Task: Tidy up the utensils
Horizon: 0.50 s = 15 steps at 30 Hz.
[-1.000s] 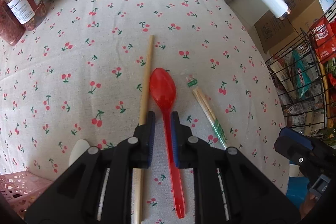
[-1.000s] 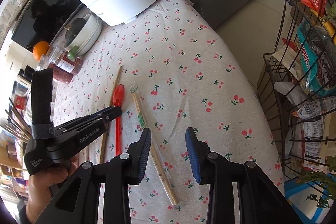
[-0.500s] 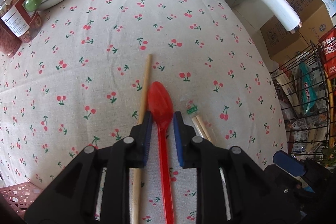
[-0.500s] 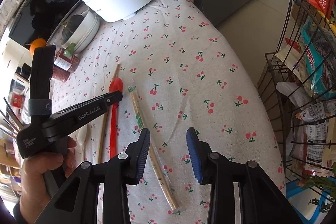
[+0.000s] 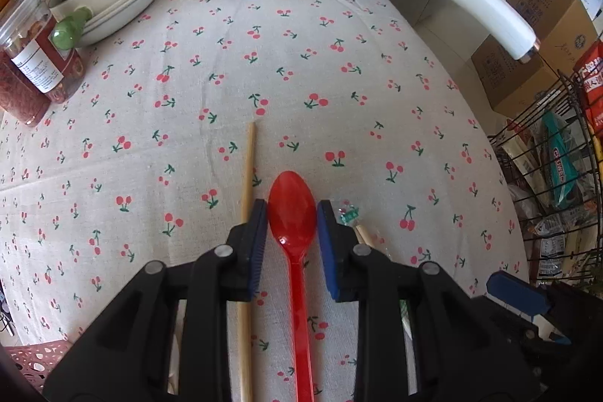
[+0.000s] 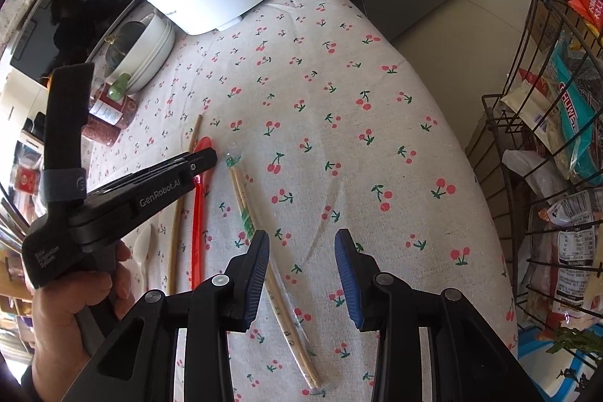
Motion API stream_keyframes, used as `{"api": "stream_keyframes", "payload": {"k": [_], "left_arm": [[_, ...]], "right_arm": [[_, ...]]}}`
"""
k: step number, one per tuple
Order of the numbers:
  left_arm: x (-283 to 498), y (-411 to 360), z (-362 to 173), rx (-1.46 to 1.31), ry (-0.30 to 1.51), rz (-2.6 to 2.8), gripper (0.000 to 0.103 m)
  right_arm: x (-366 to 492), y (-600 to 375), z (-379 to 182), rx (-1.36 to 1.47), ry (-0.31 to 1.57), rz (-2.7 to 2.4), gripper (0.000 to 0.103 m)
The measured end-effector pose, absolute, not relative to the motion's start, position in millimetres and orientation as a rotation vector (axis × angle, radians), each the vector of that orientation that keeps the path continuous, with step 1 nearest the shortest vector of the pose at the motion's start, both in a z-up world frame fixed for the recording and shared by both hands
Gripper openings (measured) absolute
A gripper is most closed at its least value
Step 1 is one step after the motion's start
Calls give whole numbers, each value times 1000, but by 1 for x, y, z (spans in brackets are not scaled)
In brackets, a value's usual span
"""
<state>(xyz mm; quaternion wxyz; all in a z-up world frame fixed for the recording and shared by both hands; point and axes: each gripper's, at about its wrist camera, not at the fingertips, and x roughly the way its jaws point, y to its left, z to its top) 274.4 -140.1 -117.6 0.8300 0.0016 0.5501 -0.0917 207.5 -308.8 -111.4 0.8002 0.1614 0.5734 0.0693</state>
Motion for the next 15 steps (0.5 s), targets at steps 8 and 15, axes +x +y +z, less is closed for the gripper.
{"api": "stream_keyframes", "payload": {"k": [8, 15], "left_arm": [[203, -131, -69, 25, 1030, -325, 28], [142, -107, -25, 41, 914, -401, 28]], "right_arm": [[219, -294, -116, 335, 1243, 197, 37], [228, -258, -121, 233, 1256, 267, 34]]}}
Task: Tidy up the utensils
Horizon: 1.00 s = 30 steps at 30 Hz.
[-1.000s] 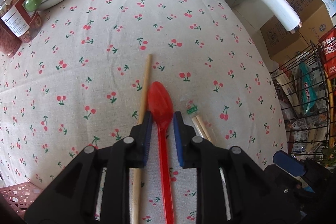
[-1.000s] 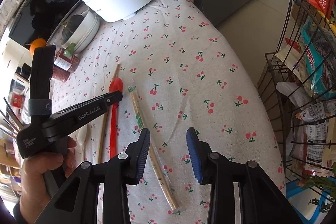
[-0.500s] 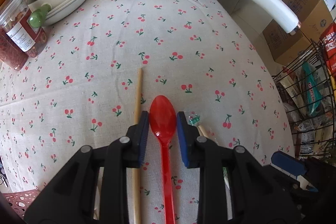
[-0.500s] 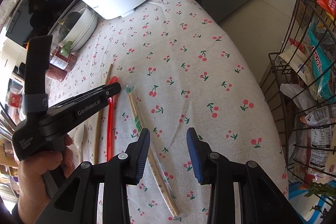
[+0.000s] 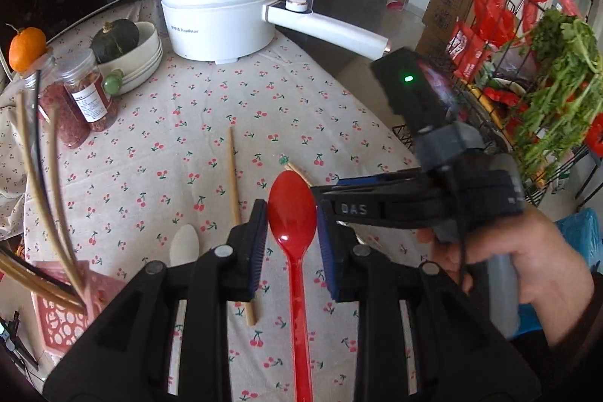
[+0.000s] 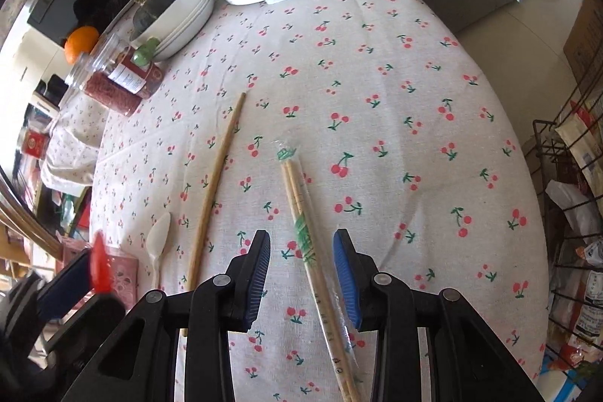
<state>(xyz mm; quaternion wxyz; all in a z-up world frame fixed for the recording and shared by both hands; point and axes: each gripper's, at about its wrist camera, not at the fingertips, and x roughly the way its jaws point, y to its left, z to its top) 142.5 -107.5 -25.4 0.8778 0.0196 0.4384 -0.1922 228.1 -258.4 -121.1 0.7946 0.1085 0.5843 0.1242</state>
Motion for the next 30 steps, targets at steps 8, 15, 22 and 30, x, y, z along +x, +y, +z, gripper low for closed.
{"api": "stream_keyframes", "payload": {"k": [8, 15, 22, 30], "left_arm": [[97, -64, 6, -14, 804, -399, 28], [83, -3, 37, -143, 642, -312, 28], [86, 46, 46, -241, 441, -139, 28], [103, 71, 28, -227, 302, 42, 29]], "right_arm": [[232, -234, -133, 7, 1233, 172, 11], [222, -247, -115, 79, 1168, 158, 6], [199, -253, -71, 141, 1026, 208, 5], [176, -246, -33, 174, 890, 241, 5]]}}
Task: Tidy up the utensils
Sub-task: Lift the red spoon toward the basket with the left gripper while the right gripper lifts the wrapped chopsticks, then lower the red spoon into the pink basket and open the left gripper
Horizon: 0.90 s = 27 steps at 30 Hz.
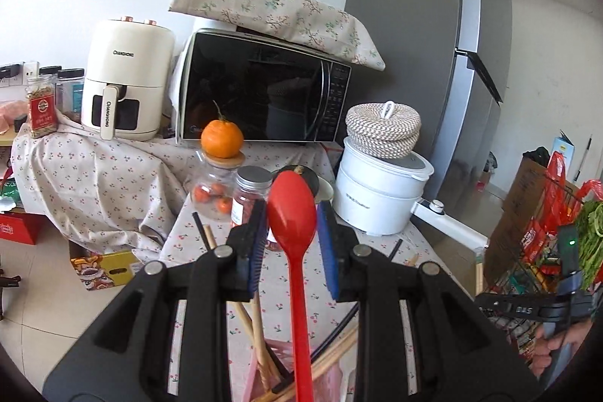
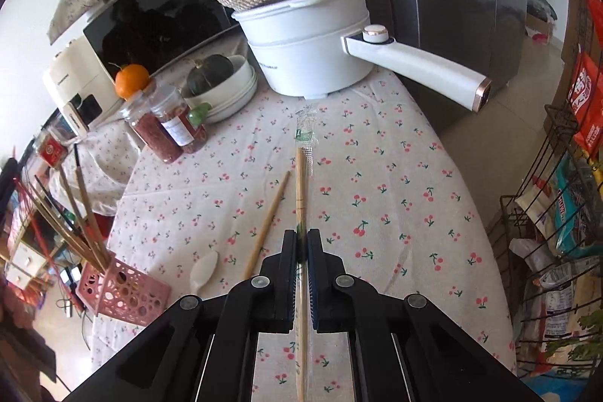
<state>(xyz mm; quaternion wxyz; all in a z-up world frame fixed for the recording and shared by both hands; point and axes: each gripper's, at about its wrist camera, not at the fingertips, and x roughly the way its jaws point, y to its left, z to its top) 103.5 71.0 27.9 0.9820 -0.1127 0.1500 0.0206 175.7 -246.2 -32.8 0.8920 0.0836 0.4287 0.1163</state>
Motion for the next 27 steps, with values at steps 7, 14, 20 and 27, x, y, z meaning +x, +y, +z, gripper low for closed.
{"api": "stream_keyframes", "payload": {"k": [7, 14, 20, 27], "left_arm": [[107, 75, 22, -211, 263, 104, 29], [99, 59, 33, -169, 187, 86, 29], [100, 43, 23, -65, 184, 74, 29], [94, 39, 9, -29, 313, 12, 30]], "right_arm": [[149, -236, 7, 151, 741, 292, 5], [134, -223, 25, 149, 684, 339, 5], [127, -217, 28, 137, 660, 362, 5], [116, -204, 39, 149, 596, 399, 5]]}}
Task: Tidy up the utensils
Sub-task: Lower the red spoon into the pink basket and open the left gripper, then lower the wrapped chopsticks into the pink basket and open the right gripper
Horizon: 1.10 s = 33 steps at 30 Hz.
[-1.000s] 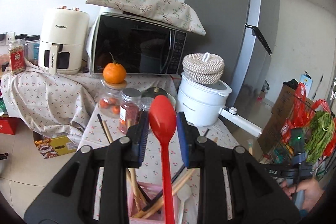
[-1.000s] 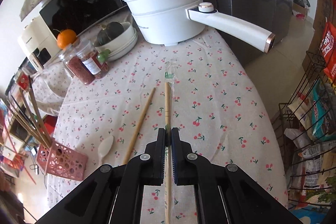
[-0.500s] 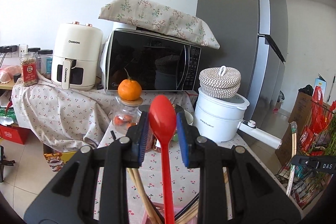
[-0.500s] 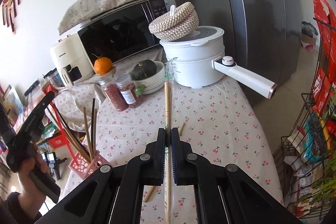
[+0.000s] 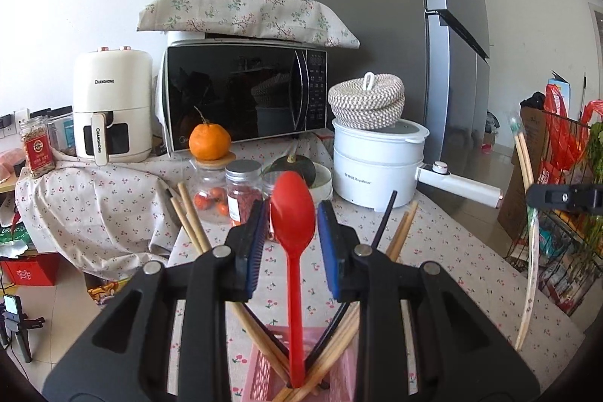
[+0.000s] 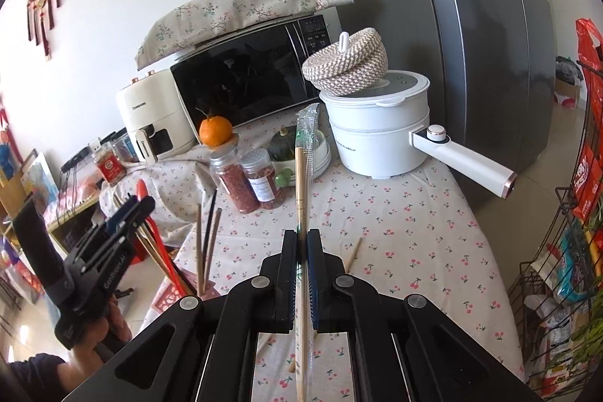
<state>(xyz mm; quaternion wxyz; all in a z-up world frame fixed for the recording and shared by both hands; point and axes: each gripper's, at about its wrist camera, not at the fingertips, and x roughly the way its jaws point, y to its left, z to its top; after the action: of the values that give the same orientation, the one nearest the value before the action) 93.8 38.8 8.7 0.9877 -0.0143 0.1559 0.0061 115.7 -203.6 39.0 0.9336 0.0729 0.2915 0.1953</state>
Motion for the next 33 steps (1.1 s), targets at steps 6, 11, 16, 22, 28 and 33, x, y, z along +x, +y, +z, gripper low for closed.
{"api": "stream_keyframes", "payload": {"k": [6, 11, 16, 22, 28, 33], "left_arm": [[74, 56, 12, -100, 428, -31, 42], [61, 78, 7, -148, 555, -27, 61], [54, 101, -13, -151, 700, -11, 67], [46, 126, -31, -181, 808, -1, 69], [47, 135, -34, -199, 840, -9, 72], [49, 132, -37, -192, 855, -24, 75]], "right_arm": [[99, -176, 53, 184, 515, 464, 5], [91, -146, 59, 211, 456, 508, 5], [94, -113, 53, 226, 436, 519, 5], [101, -78, 43, 234, 420, 503, 5], [107, -55, 35, 200, 382, 444, 5], [111, -45, 19, 151, 400, 406, 5]]}}
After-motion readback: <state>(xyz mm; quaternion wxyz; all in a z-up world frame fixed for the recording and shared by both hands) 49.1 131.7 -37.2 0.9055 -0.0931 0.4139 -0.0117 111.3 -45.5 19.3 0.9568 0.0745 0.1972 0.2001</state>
